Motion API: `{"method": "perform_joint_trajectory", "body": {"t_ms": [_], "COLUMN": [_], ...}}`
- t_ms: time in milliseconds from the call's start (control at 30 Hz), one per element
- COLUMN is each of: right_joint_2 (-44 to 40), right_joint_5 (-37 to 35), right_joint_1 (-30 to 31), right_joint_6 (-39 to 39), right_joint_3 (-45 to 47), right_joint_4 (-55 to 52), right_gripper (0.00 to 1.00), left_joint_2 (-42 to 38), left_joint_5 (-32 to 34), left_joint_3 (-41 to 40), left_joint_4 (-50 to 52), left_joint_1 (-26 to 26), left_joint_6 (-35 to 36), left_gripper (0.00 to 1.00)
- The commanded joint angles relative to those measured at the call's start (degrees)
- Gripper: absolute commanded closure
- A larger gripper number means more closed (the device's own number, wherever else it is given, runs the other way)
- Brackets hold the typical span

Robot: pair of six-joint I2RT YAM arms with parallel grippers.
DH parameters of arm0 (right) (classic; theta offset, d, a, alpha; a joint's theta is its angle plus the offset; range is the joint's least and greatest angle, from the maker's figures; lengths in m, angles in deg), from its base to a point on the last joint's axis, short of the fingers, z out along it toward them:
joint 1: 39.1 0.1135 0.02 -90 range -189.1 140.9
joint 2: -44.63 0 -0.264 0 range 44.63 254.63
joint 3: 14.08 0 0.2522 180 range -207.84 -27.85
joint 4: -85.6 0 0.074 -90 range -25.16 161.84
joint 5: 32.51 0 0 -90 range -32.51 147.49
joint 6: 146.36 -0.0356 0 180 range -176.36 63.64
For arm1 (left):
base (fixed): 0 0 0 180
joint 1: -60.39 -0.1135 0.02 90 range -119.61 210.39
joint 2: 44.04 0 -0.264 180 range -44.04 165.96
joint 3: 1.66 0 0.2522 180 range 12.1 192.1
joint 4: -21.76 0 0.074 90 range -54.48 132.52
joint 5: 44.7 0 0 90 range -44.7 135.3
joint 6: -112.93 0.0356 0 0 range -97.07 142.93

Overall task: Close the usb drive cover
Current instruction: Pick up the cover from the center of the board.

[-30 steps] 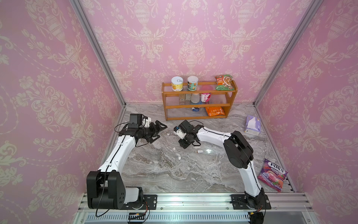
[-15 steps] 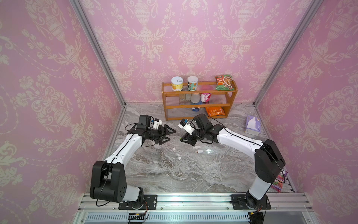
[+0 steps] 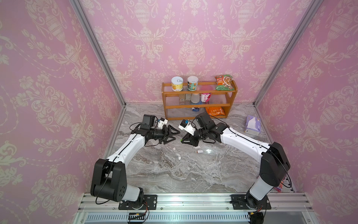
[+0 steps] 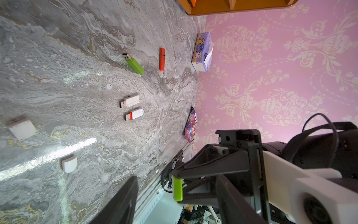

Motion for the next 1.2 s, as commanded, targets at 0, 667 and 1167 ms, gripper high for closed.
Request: {"method": "perform_joint_trajectory", "body": {"t_ms": [0, 667, 1167], "right_joint_2": [-2.0, -3.2, -3.6], "right_joint_5": [-0.1, -1.2, -2.6], "right_joint_1": [0.0, 0.1, -0.1], "right_joint_6": [1.1, 1.9, -1.4], "right_joint_3": [-0.7, 0.7, 3.1], "right_joint_4": [-0.3, 0.9, 8.0], "right_gripper": [0.86, 0.84, 0.81], "left_joint_2": [-1.1, -0.5, 0.1], "left_joint_5": [-3.0, -4.5, -4.8], "left_joint_3": [-0.2, 1.1, 2.2], "left_joint_4": [-1.3, 1.1, 2.2], "left_joint_1": [1.6, 5.8, 6.1], "left_joint_6": [-0.8, 2.0, 2.2], "left_gripper": [0.37, 0.61, 0.96]}}
